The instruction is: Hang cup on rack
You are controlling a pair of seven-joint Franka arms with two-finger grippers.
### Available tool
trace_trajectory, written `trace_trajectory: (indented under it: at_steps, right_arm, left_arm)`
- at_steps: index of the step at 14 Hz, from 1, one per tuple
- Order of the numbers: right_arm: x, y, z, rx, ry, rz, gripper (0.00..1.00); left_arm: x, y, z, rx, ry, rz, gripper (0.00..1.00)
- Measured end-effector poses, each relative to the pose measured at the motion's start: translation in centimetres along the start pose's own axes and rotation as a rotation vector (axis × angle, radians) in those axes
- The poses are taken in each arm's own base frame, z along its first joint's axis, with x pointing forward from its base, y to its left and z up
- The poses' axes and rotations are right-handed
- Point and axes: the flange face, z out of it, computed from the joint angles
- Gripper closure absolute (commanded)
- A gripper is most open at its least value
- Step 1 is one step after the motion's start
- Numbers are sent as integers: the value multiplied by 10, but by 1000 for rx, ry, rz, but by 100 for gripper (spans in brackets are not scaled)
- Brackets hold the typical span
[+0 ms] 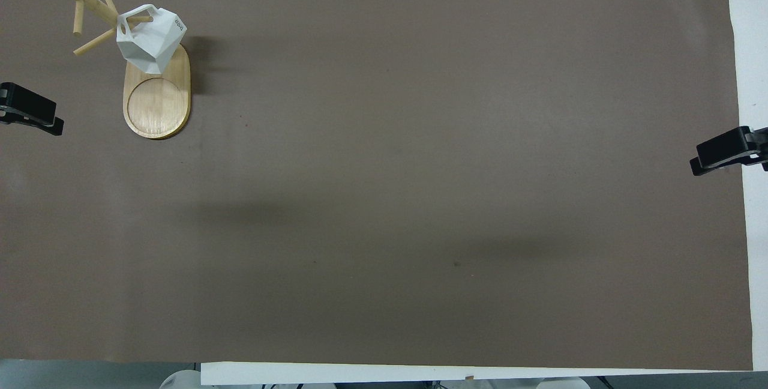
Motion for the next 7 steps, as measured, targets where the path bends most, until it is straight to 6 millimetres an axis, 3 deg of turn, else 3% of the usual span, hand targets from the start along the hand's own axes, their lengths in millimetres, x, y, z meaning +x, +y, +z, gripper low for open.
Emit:
trace_trajectory:
  at_steps: [7]
  right_arm:
    - [0,0,0,0,0,0,0]
  left_arm:
    - [0,6,-13,5,24,22,1]
